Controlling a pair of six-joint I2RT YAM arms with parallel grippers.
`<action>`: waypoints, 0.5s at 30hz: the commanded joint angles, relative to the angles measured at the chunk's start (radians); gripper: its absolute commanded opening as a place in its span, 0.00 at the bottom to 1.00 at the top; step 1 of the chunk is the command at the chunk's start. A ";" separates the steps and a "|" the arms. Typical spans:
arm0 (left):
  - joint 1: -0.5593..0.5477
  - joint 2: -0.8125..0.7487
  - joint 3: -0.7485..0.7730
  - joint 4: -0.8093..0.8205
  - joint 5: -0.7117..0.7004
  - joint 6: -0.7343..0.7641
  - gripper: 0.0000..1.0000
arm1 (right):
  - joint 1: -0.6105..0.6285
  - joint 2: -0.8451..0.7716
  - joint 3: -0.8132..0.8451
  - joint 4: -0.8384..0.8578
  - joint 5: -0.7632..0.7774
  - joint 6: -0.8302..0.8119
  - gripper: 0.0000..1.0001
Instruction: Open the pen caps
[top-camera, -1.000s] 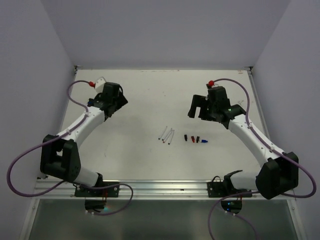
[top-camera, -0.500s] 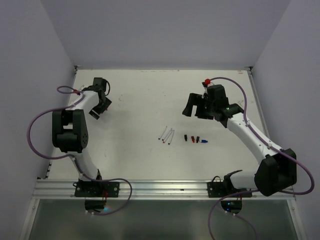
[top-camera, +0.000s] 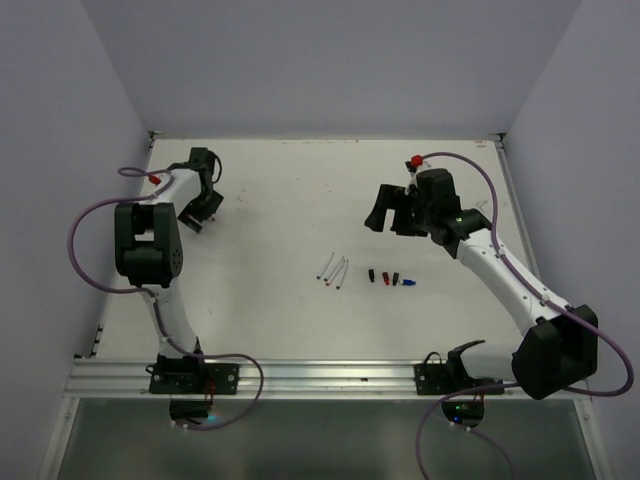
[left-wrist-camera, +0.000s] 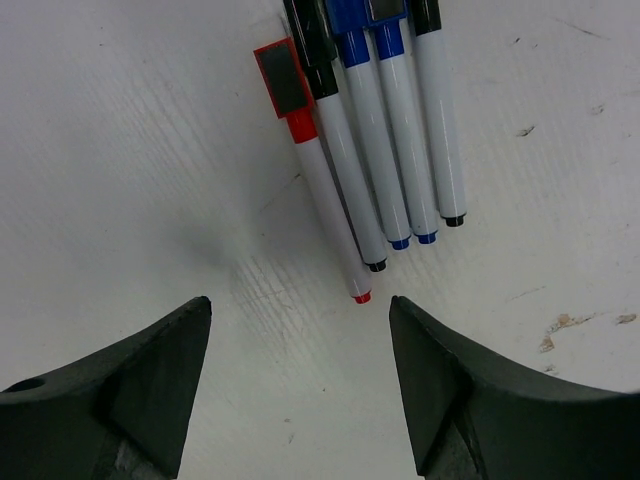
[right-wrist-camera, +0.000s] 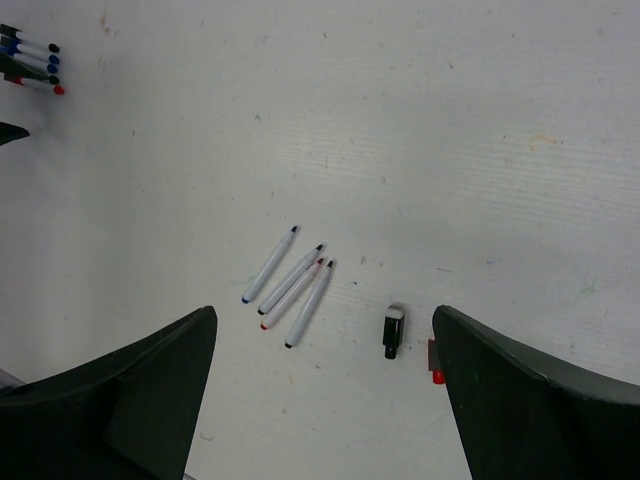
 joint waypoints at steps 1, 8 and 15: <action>0.007 0.012 0.075 -0.056 -0.041 -0.057 0.74 | 0.002 -0.014 0.004 0.027 0.012 -0.015 0.93; 0.007 0.116 0.210 -0.177 -0.070 -0.044 0.74 | 0.003 -0.021 0.010 0.030 0.018 -0.015 0.93; 0.007 0.115 0.175 -0.173 -0.086 -0.039 0.74 | 0.003 -0.014 0.001 0.035 0.018 -0.014 0.93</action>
